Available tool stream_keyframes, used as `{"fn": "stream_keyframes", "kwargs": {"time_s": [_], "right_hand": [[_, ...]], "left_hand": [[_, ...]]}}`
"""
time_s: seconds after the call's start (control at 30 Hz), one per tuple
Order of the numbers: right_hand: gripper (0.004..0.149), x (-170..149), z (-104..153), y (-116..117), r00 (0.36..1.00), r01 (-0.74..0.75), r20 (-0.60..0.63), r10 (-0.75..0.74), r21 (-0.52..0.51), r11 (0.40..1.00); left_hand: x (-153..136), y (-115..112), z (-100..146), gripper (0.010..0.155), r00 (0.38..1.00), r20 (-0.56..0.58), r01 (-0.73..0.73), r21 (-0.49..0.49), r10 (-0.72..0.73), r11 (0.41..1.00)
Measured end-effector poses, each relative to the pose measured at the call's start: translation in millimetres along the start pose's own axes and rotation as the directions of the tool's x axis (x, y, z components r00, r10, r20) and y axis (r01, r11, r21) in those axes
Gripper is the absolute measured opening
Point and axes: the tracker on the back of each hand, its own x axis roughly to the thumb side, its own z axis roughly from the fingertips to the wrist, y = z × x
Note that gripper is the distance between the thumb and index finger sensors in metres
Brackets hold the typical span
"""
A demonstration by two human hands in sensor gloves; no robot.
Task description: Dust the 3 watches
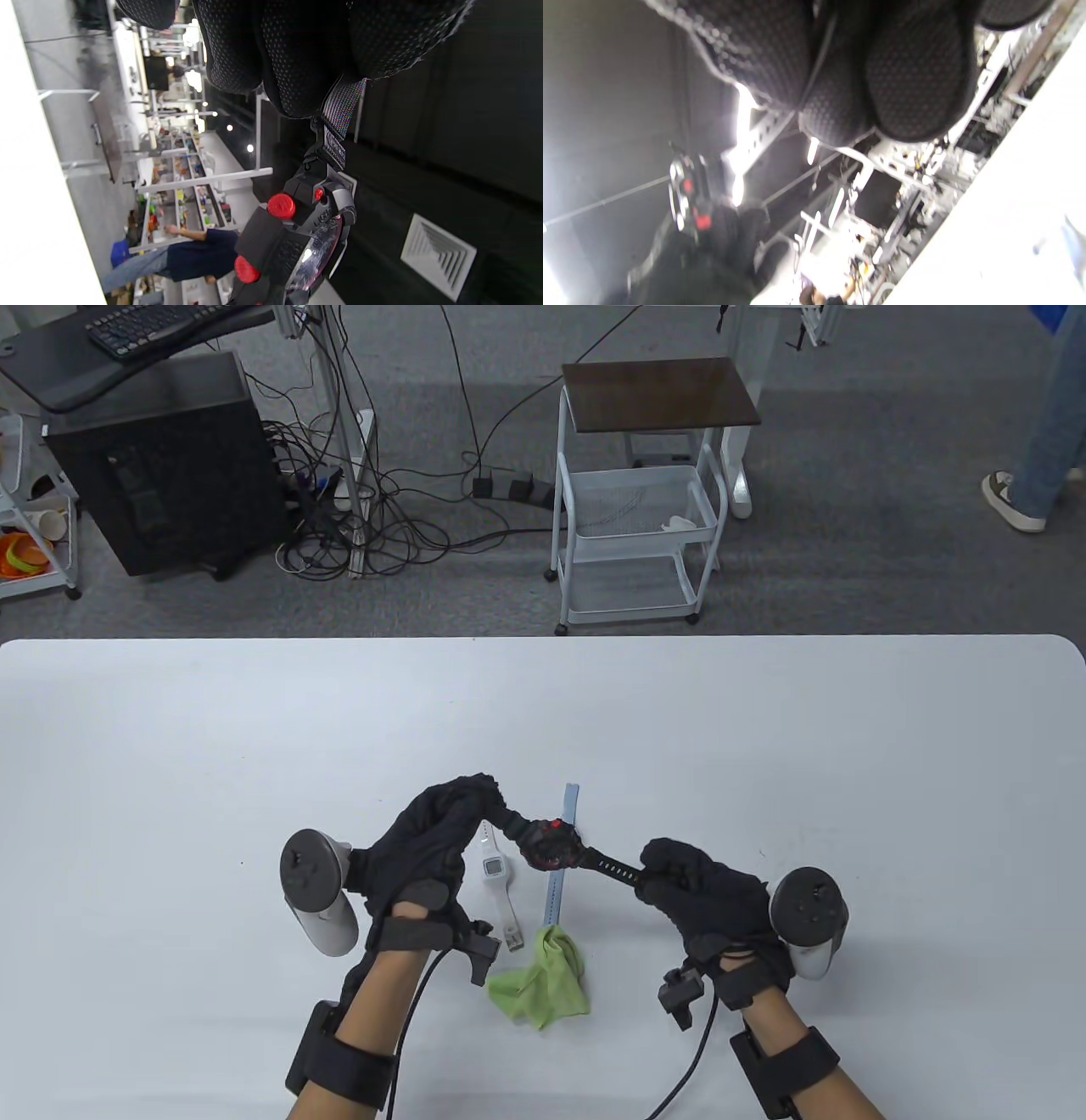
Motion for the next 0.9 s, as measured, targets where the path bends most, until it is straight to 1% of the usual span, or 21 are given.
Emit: {"fn": "stream_keyframes", "kwargs": {"time_s": [0.03, 0.1, 0.13, 0.17, 0.27, 0.37, 0.5, 0.6, 0.67, 0.7, 0.8, 0.9], "right_hand": [[0.048, -2, 2, 6, 1.0, -0.002, -0.003, 0.002, 0.015, 1.0], [0.046, -5, 9, 23, 1.0, -0.003, -0.018, 0.004, 0.078, 0.997], [0.045, -5, 10, 27, 1.0, -0.004, -0.024, 0.006, 0.093, 0.996], [0.044, -6, 13, 36, 1.0, -0.009, -0.028, 0.013, 0.123, 0.992], [0.042, -8, 21, 53, 1.0, -0.006, -0.027, 0.01, 0.151, 0.989], [0.041, -10, 26, 62, 0.999, -0.005, -0.031, 0.011, 0.177, 0.984], [0.041, -11, 28, 64, 0.999, -0.015, -0.027, 0.02, 0.187, 0.982], [0.043, -15, 25, 61, 0.999, 0.015, -0.051, -0.007, 0.166, 0.986], [0.046, -17, 23, 58, 0.998, 0.022, -0.059, -0.013, 0.154, 0.988], [0.05, -18, 22, 56, 0.998, 0.022, -0.059, -0.014, 0.147, 0.989], [0.057, -21, 16, 49, 0.998, -0.048, -0.03, 0.052, 0.13, 0.99], [0.063, -21, 13, 47, 0.99, -0.141, -0.003, 0.143, 0.153, 0.978]], "left_hand": [[3, -3, -3, 0.04, 1.0, 0.013, 0.009, -0.005, -0.009, 1.0], [13, -12, -9, 0.04, 0.998, 0.037, 0.041, -0.022, -0.04, 0.999], [14, -13, -10, 0.04, 0.998, 0.045, 0.054, -0.023, -0.053, 0.998], [18, -17, -13, 0.039, 0.994, 0.062, 0.09, -0.04, -0.087, 0.995], [23, -26, -14, 0.039, 0.984, 0.099, 0.155, -0.052, -0.149, 0.987], [24, -30, -12, 0.039, 0.979, 0.118, 0.177, -0.097, -0.166, 0.979], [29, -30, -7, 0.039, 0.973, 0.13, 0.204, -0.123, -0.188, 0.971], [35, -26, -5, 0.039, 0.969, 0.148, 0.216, -0.133, -0.196, 0.967], [37, -24, -5, 0.039, 0.97, 0.152, 0.208, -0.133, -0.188, 0.969], [38, -23, -6, 0.039, 0.971, 0.153, 0.203, -0.137, -0.182, 0.969], [40, -18, -5, 0.04, 0.973, 0.152, 0.197, -0.134, -0.176, 0.971], [40, -13, -6, 0.04, 0.965, 0.152, 0.233, -0.128, -0.213, 0.964]]}}
